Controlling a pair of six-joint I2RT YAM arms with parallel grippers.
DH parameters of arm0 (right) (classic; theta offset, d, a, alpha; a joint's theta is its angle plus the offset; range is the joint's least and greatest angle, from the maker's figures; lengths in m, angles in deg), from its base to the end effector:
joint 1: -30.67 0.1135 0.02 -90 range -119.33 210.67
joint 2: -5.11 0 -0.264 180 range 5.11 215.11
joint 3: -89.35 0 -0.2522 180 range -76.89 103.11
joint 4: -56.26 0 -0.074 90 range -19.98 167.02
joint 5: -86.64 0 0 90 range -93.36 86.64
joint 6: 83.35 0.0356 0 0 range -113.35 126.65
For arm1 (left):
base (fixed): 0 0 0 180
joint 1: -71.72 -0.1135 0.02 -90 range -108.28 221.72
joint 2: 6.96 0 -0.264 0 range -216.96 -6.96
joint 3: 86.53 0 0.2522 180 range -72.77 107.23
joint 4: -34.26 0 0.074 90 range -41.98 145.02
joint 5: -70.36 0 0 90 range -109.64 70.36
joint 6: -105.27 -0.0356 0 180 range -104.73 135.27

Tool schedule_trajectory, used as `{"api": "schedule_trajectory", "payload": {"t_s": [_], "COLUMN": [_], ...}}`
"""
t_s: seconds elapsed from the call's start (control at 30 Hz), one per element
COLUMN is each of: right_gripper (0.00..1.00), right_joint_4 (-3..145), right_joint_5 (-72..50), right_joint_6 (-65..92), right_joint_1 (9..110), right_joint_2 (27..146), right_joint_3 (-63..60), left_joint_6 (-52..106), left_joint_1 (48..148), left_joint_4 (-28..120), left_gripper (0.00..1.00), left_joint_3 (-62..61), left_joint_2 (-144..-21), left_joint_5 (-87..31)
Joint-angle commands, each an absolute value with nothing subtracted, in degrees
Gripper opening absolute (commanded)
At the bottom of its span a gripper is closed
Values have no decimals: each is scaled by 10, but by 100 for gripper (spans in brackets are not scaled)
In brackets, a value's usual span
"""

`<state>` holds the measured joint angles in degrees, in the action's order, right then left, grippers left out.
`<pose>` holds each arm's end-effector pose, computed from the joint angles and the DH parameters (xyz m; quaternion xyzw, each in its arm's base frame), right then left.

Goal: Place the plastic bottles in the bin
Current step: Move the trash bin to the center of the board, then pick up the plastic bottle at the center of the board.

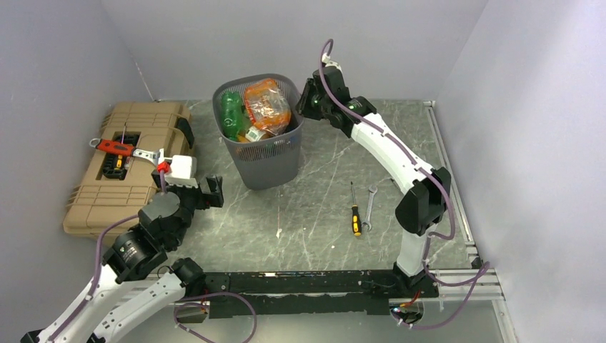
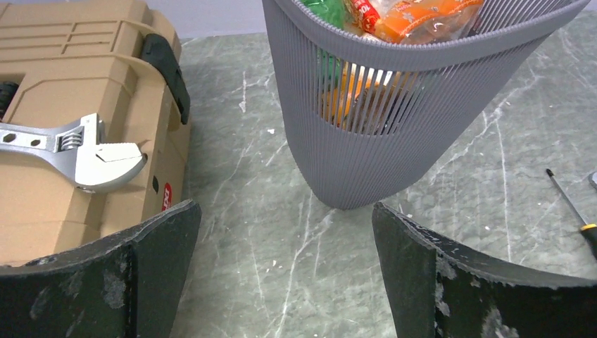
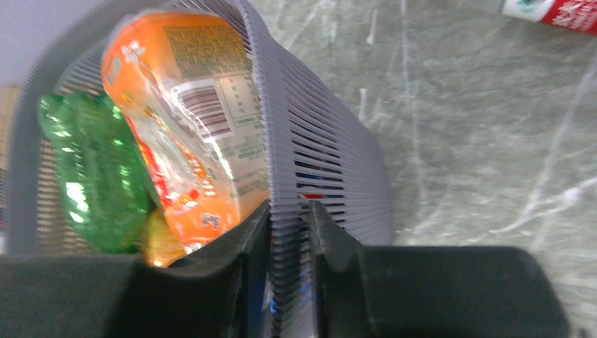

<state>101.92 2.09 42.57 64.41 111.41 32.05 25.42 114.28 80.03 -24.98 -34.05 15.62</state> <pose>0.3607 0.2369 0.3846 0.0404 0.8612 0.2548 0.4380 0.0831 -0.0484 0.3562 0.0213 0.7613 -0.0584 0.6454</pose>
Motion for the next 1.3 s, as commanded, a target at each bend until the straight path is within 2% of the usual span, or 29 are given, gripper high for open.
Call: {"api": "schedule_trajectory", "payload": {"t_s": [0.0, 0.07, 0.13, 0.2, 0.47, 0.6, 0.7, 1.0, 1.13, 1.27], "right_gripper": [45, 62, 87, 99, 100, 100, 100, 99, 98, 99], "right_joint_4": [937, 947, 956, 964, 953, 883, 813, 508, 465, 494], "right_joint_5": [7, 7, 8, 11, 17, -22, -31, -51, -75, -114], "right_joint_6": [474, 465, 455, 444, 410, 434, 444, 283, 199, 119], "right_joint_1": [653, 652, 652, 652, 607, 510, 454, 442, 435, 433], "right_joint_2": [1119, 1111, 1100, 1084, 928, 826, 803, 940, 1052, 1160], "right_joint_3": [342, 342, 340, 333, 222, 100, 11, -108, -57, 52], "left_joint_6": [236, 236, 236, 239, 257, 255, 253, 245, 230, 236], "left_joint_1": [1143, 1143, 1143, 1143, 1143, 1143, 1142, 1141, 1140, 1129], "left_joint_4": [751, 742, 737, 738, 752, 751, 751, 770, 749, 751], "left_gripper": [98, 98, 98, 98, 98, 98, 98, 98, 98, 97], "left_joint_3": [-269, -277, -281, -283, -286, -296, -297, -298, -307, -300], "left_joint_2": [-319, -311, -306, -303, -299, -295, -300, -321, -327, -351], "left_joint_5": [188, 190, 188, 188, 187, 191, 194, 189, 186, 168]}}
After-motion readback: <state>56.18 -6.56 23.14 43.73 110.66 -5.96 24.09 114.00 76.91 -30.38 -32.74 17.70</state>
